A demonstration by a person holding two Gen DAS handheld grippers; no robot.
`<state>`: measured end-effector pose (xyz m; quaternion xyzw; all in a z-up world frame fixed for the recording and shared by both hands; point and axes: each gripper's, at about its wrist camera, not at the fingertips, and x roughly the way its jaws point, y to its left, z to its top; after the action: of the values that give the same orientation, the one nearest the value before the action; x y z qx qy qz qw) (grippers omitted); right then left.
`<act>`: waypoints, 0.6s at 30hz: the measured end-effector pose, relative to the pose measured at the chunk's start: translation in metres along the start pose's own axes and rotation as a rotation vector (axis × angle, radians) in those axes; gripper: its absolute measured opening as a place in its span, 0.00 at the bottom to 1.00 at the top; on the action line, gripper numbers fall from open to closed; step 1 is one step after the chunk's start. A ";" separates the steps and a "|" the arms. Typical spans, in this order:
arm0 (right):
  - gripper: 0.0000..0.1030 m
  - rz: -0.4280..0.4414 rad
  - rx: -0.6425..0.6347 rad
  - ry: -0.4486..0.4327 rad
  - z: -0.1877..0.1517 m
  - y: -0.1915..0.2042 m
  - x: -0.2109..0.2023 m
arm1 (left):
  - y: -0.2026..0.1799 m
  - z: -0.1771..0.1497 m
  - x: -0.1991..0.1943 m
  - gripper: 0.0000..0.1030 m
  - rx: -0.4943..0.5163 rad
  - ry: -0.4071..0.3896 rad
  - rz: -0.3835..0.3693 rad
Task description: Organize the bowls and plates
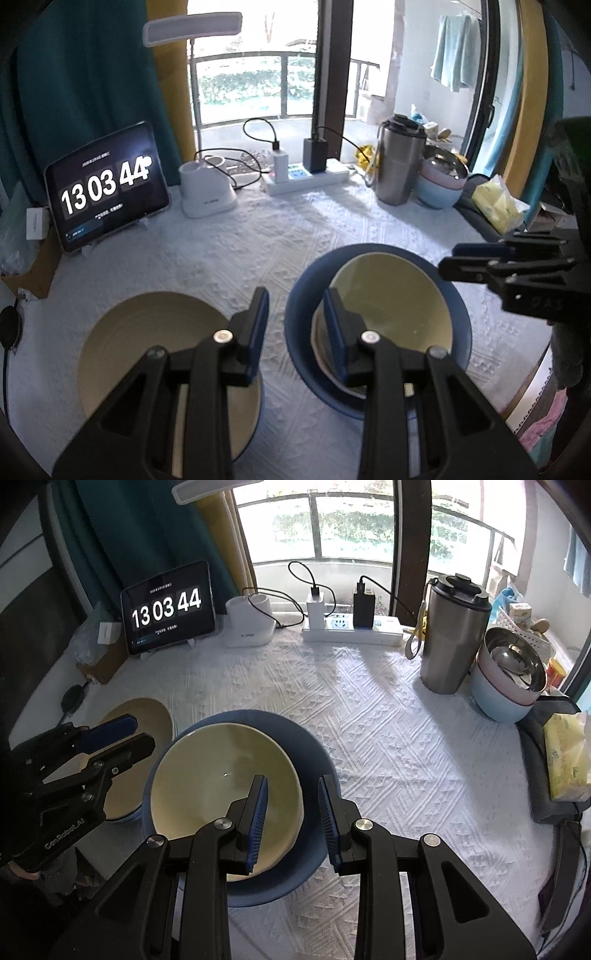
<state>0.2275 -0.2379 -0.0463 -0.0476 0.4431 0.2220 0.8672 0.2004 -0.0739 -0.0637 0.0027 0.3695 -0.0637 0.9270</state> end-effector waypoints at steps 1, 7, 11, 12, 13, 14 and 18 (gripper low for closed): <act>0.29 0.001 0.002 -0.005 0.000 -0.002 -0.001 | 0.002 0.000 0.001 0.32 -0.006 0.002 0.004; 0.41 0.017 0.032 -0.073 -0.001 -0.017 -0.013 | 0.014 -0.003 0.006 0.36 -0.046 0.009 0.023; 0.42 -0.003 0.020 -0.158 -0.005 -0.026 -0.023 | 0.020 -0.008 0.010 0.43 -0.068 0.020 0.014; 0.42 -0.003 0.026 -0.166 -0.006 -0.029 -0.023 | 0.020 -0.010 0.012 0.44 -0.070 0.025 0.015; 0.44 -0.004 0.032 -0.169 -0.007 -0.032 -0.022 | 0.020 -0.011 0.013 0.44 -0.071 0.028 0.015; 0.45 -0.006 0.041 -0.171 -0.008 -0.035 -0.021 | 0.020 -0.013 0.014 0.44 -0.069 0.034 0.014; 0.54 0.005 0.103 -0.168 -0.014 -0.051 -0.015 | 0.019 -0.017 0.022 0.44 -0.066 0.060 0.027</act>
<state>0.2315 -0.2929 -0.0491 0.0168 0.3797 0.2044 0.9021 0.2068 -0.0565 -0.0916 -0.0208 0.3990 -0.0390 0.9159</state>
